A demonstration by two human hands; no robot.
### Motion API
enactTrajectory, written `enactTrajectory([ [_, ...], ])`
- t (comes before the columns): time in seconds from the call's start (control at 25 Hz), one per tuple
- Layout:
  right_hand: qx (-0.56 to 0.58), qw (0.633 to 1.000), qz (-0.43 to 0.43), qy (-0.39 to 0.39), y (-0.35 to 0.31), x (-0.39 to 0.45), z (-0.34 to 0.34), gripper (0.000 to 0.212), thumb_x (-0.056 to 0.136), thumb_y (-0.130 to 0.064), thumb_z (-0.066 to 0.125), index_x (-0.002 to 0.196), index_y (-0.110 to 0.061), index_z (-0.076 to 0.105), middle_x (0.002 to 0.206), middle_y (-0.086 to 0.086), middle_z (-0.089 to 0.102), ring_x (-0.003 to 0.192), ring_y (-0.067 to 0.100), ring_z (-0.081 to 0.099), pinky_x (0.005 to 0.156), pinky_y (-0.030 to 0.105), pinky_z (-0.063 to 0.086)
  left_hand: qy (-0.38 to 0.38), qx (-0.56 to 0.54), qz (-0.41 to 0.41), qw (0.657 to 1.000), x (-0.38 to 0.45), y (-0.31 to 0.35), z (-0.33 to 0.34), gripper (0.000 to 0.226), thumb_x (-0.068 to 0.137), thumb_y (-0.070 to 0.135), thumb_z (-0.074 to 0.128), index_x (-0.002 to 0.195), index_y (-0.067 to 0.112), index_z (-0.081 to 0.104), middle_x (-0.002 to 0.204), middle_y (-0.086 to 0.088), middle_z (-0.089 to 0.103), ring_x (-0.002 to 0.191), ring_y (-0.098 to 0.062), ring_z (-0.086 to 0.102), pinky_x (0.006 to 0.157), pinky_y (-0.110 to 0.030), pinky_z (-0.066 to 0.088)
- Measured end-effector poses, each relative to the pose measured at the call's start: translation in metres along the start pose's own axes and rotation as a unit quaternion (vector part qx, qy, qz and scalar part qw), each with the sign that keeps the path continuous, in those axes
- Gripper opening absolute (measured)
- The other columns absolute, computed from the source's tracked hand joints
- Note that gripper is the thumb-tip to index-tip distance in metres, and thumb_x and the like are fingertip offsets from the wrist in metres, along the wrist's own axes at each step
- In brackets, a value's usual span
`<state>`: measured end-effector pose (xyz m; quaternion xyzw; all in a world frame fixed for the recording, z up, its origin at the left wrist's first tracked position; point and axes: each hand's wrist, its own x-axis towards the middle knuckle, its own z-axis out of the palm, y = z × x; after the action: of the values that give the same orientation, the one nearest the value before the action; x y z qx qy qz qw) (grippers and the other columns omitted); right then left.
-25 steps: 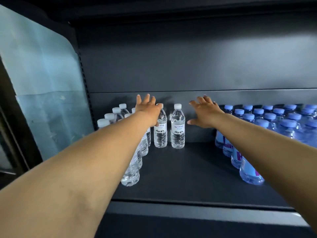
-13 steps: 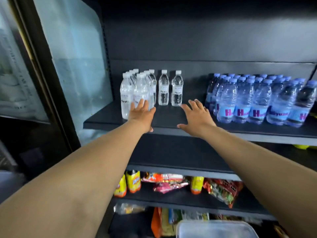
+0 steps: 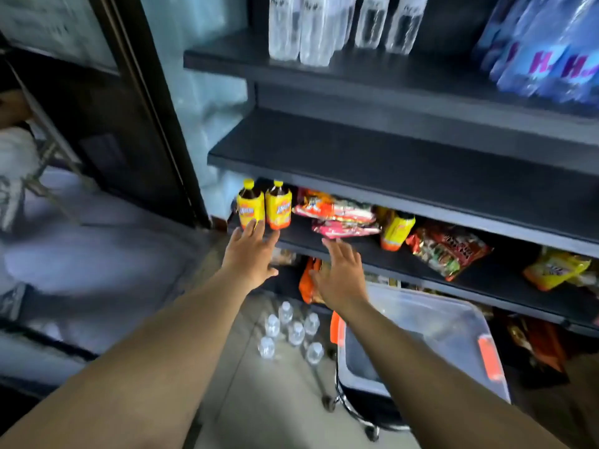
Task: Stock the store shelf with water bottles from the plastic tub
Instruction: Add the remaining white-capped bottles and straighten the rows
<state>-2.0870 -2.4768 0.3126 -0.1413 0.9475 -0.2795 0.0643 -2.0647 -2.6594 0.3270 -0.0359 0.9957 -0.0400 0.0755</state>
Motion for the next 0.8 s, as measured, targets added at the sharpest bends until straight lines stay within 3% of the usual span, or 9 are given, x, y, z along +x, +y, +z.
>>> enactTrajectory([
  [0.24, 0.049, 0.994, 0.041, -0.088, 0.075, -0.058, 0.162, 0.070, 0.088, -0.031, 0.060, 0.147, -0.023, 0.025, 0.153, 0.001, 0.025, 0.143, 0.023, 0.018, 0.115, 0.035, 0.022, -0.110, -0.053, -0.061, 0.991, -0.044, 0.013, 0.175, 0.081, 0.089, 0.046, 0.055, 0.151, 0.023, 0.008, 0.158, -0.014, 0.003, 0.147, -0.027, 0.002, 0.117, -0.040, 0.013],
  [0.36, 0.046, 0.992, 0.055, -0.106, 0.123, -0.072, 0.235, 0.070, 0.088, -0.031, 0.060, 0.148, -0.021, 0.025, 0.153, 0.003, 0.025, 0.142, 0.023, 0.019, 0.114, 0.035, 0.021, -0.131, -0.076, -0.093, 0.984, -0.055, 0.021, 0.265, 0.079, 0.090, 0.045, 0.053, 0.151, 0.023, 0.007, 0.158, -0.012, 0.006, 0.147, -0.026, 0.005, 0.117, -0.040, 0.014],
  [0.56, 0.112, 0.982, 0.133, -0.076, 0.221, -0.072, 0.352, 0.075, 0.083, -0.024, 0.069, 0.146, -0.012, 0.029, 0.147, 0.009, 0.035, 0.136, 0.027, 0.030, 0.111, 0.034, 0.025, -0.135, -0.178, -0.179, 0.958, -0.048, 0.040, 0.422, 0.084, 0.088, 0.049, 0.055, 0.151, 0.024, 0.006, 0.158, -0.012, 0.009, 0.147, -0.027, 0.007, 0.116, -0.040, 0.017],
  [0.8, 0.172, 0.961, 0.218, 0.006, 0.334, -0.033, 0.481, 0.083, 0.080, -0.028, 0.072, 0.146, -0.012, 0.025, 0.148, 0.011, 0.033, 0.135, 0.028, 0.032, 0.112, 0.040, 0.026, -0.061, -0.358, -0.257, 0.895, 0.004, 0.044, 0.589, 0.089, 0.081, 0.047, 0.065, 0.149, 0.019, 0.015, 0.153, -0.010, 0.024, 0.141, -0.028, 0.023, 0.109, -0.039, 0.028],
])
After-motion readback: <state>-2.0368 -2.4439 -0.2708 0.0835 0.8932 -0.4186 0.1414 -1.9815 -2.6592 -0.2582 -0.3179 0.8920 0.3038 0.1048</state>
